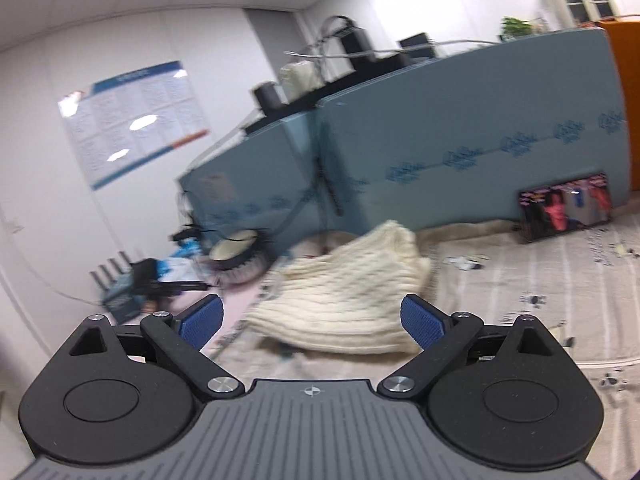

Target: Fold clothes

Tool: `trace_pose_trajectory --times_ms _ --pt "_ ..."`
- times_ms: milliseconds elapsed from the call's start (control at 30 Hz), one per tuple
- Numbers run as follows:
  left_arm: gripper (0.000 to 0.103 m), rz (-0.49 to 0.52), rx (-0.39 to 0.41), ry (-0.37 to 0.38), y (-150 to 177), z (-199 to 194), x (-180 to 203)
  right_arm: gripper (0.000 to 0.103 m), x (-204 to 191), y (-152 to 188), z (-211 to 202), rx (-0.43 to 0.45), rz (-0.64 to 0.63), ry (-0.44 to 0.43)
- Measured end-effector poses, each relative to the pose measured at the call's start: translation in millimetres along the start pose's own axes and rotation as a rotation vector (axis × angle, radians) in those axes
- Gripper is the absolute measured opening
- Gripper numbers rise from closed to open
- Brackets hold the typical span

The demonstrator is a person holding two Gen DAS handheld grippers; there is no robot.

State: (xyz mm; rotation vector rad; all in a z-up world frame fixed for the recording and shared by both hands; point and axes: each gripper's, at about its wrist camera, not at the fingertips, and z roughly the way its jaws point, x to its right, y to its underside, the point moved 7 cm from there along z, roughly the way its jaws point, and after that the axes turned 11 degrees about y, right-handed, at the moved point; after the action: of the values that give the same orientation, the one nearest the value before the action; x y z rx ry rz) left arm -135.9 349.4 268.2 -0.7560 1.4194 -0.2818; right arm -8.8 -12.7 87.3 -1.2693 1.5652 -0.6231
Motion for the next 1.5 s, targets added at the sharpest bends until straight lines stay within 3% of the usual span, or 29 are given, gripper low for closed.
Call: trace_pose_trajectory --times_ms 33,100,167,300,400,533,633,767,833,1000,1100,1300,1400,1500 --pt "0.091 -0.017 0.006 -0.056 -6 -19 -25 0.096 -5 -3 -5 0.007 0.02 -0.021" --pt "0.097 -0.071 0.049 -0.099 -24 -55 -55 0.096 -13 -11 -19 0.026 0.042 -0.059" --pt "0.098 -0.134 0.115 -0.085 -42 -80 -65 0.096 -19 -16 -36 0.045 0.038 -0.088" --pt "0.099 -0.088 0.254 -0.038 -86 -111 -36 0.096 -15 -34 -76 0.022 0.051 -0.152" --pt "0.099 -0.019 0.321 -0.028 -119 -129 -19 0.096 -7 -77 -128 0.047 0.044 -0.168" --pt "0.099 -0.031 0.44 -0.153 -153 -175 -45 0.096 14 -155 -238 0.244 0.031 -0.133" --pt "0.101 -0.133 0.528 -0.268 -168 -215 -81 0.096 39 -208 -331 0.403 0.028 -0.003" --pt "0.103 -0.294 0.645 -0.257 -158 -243 -100 0.096 73 -245 -459 0.652 0.047 0.163" --pt "0.103 -0.375 0.693 -0.214 -146 -245 -94 0.097 85 -240 -504 0.724 0.033 0.181" --pt "0.103 -0.569 0.797 0.014 -107 -220 -42 0.103 111 -188 -559 0.845 -0.018 0.192" --pt "0.103 -0.639 0.815 0.121 -91 -200 -11 0.103 120 -167 -549 0.868 -0.024 0.204" --pt "0.103 -0.739 0.826 0.235 -90 -148 41 0.103 134 -128 -520 0.904 -0.031 0.237" --pt "0.103 -0.88 0.844 0.284 -75 -125 66 0.103 141 -109 -505 0.922 -0.035 0.254" --pt "0.103 -1.036 0.79 0.345 -67 -87 107 0.103 148 -89 -491 0.941 -0.038 0.271"
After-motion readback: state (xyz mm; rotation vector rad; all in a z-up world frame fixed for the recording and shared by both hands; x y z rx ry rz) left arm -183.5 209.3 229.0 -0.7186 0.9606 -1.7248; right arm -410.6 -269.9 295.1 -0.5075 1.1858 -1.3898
